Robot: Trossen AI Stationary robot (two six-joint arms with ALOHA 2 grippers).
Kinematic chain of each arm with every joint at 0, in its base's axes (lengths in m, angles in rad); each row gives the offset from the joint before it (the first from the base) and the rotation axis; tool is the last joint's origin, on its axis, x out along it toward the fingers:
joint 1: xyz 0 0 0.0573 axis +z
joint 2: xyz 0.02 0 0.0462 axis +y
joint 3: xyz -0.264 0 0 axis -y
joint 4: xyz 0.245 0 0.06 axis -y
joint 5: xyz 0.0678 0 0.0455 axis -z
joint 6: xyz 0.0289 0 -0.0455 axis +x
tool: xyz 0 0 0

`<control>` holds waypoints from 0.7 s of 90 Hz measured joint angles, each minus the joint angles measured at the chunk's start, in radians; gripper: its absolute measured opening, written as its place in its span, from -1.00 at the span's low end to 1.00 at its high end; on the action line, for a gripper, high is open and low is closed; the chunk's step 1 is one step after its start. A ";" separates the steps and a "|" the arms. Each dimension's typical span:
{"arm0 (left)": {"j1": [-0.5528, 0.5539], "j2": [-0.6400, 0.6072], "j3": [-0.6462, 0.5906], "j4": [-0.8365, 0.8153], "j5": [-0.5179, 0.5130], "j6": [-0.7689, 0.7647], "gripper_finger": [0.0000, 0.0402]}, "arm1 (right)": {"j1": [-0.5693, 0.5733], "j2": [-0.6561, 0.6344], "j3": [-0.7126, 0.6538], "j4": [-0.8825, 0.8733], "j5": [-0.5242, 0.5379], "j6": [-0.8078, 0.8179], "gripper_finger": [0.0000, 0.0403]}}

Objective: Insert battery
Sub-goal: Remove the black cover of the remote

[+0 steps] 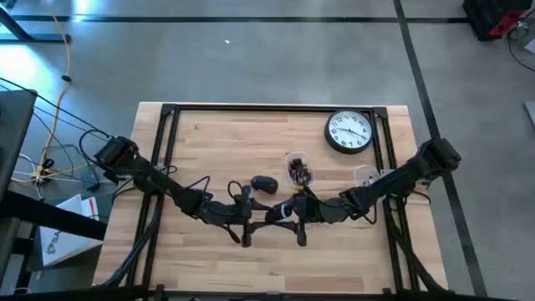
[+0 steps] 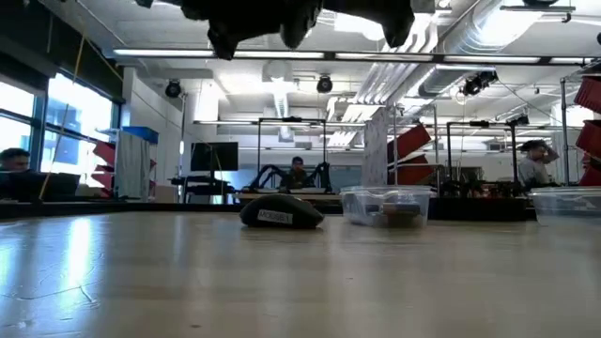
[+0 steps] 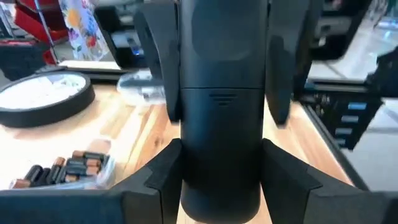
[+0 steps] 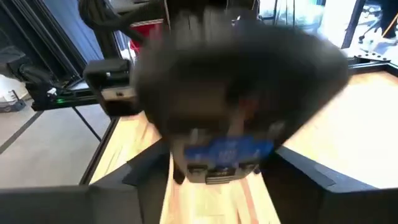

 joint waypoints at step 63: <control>0.025 0.009 0.000 0.055 0.083 0.005 -0.27 | -0.028 0.051 -0.001 0.119 -0.019 -0.038 0.16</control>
